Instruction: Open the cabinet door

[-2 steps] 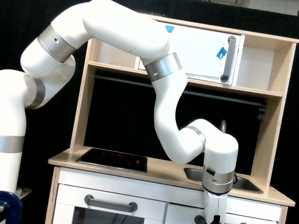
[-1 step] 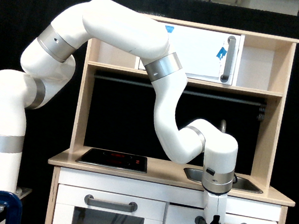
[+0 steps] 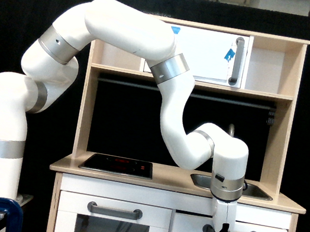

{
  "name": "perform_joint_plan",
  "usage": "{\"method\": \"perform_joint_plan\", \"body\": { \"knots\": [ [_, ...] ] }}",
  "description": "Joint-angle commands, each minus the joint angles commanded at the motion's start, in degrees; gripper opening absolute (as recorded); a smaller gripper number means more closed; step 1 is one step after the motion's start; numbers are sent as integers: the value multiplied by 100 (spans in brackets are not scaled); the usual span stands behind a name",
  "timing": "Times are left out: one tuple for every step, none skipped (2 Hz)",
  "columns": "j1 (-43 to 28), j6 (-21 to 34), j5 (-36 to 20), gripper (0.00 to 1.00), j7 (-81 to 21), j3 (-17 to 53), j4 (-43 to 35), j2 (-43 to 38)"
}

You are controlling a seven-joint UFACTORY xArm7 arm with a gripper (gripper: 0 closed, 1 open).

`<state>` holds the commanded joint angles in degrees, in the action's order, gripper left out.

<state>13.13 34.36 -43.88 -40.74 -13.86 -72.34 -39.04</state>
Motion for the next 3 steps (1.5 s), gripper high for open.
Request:
{"method": "perform_joint_plan", "body": {
  "knots": [
    [76,133,151,0,91,14,-168,-48],
    [184,375,354,0,194,71,-460,-136],
    [257,514,507,0,263,90,-753,-310]
  ]
}}
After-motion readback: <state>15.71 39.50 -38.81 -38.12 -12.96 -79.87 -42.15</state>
